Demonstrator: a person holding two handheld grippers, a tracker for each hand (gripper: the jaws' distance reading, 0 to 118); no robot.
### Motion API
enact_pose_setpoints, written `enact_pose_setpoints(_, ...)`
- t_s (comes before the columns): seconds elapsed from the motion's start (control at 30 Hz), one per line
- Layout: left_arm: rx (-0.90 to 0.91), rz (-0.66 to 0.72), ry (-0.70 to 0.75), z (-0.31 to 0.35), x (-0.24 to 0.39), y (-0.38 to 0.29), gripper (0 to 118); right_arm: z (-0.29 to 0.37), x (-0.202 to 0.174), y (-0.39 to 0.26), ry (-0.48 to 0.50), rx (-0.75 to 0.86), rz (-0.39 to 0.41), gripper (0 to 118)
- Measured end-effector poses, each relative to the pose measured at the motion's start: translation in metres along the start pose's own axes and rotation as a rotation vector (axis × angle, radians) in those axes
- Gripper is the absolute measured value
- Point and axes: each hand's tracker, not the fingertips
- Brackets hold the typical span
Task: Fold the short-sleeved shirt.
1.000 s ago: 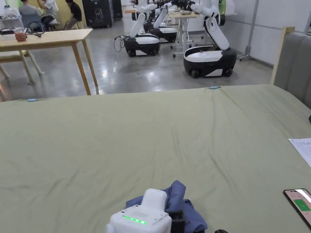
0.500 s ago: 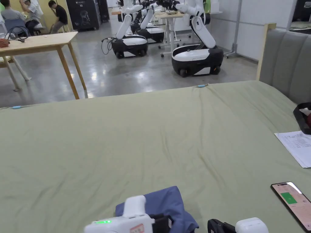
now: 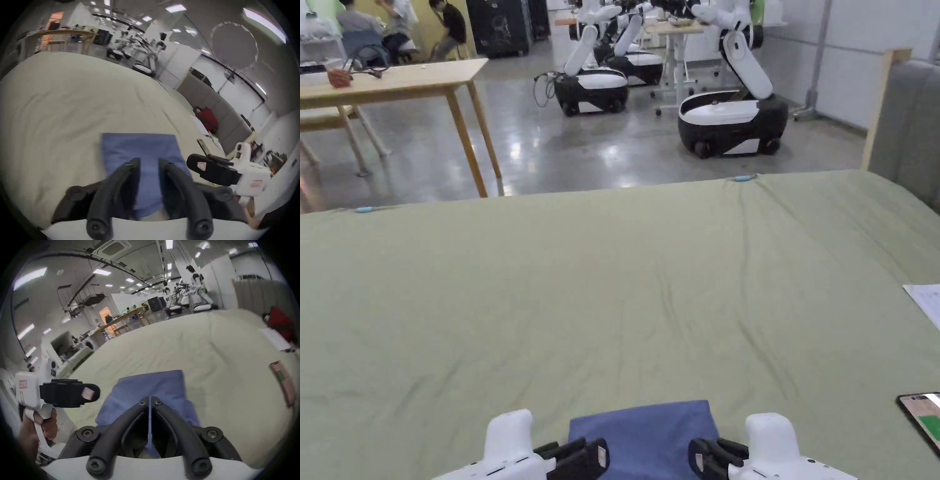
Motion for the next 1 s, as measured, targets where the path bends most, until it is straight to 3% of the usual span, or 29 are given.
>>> enact_pose_setpoints(0.03,-0.013,0.049,0.017,0.004,-0.015,0.001,113,-0.009,0.004,-0.001,0.030,-0.028,-0.008,4)
enact_pose_setpoints(0.07,-0.040,0.092,0.020,0.003,-0.028,-0.001,117,-0.016,0.009,-0.004,0.061,-0.058,-0.021,4)
enact_pose_setpoints(0.13,-0.022,0.198,-0.056,0.001,-0.054,-0.005,117,-0.029,0.023,-0.013,0.077,-0.153,-0.045,4)
enact_pose_setpoints(0.2,-0.072,0.308,-0.137,-0.011,-0.070,-0.010,117,-0.028,0.032,-0.023,-0.020,-0.140,-0.025,4)
enact_pose_setpoints(0.3,-0.147,0.416,-0.249,-0.048,-0.085,-0.024,117,-0.018,0.042,-0.023,0.019,-0.091,-0.139,4)
enact_pose_setpoints(0.4,-0.174,0.455,-0.367,-0.082,-0.074,-0.035,117,-0.017,0.041,-0.022,-0.003,-0.092,-0.086,4)
enact_pose_setpoints(0.43,-0.158,0.441,-0.342,-0.088,-0.065,-0.033,116,-0.016,0.039,-0.022,0.001,-0.089,-0.081,4)
enact_pose_setpoints(0.47,-0.173,0.460,-0.307,-0.095,-0.058,-0.031,111,-0.014,0.039,-0.022,0.005,-0.083,-0.077,4)
enact_pose_setpoints(0.5,-0.181,0.481,-0.273,-0.103,-0.053,-0.030,92,-0.013,0.038,-0.022,0.005,-0.076,-0.074,4)
enact_pose_setpoints(0.53,-0.179,0.471,-0.229,-0.108,-0.052,-0.028,34,-0.011,0.036,-0.022,-0.002,-0.066,-0.066,4)
enact_pose_setpoints(0.57,-0.183,0.461,-0.173,-0.114,-0.053,-0.029,27,-0.008,0.035,-0.022,-0.009,-0.056,-0.062,4)
enact_pose_setpoints(0.67,-0.195,0.510,-0.220,-0.107,-0.056,-0.027,27,0.000,0.027,-0.020,-0.023,-0.046,-0.043,4)
enact_pose_setpoints(0.8,-0.142,0.374,-0.147,-0.055,-0.068,-0.011,27,0.008,0.008,-0.019,-0.028,-0.037,-0.006,4)
enact_pose_setpoints(1.0,-0.132,0.195,0.065,0.064,-0.170,0.034,27,0.006,-0.035,-0.021,0.006,-0.034,0.032,4)
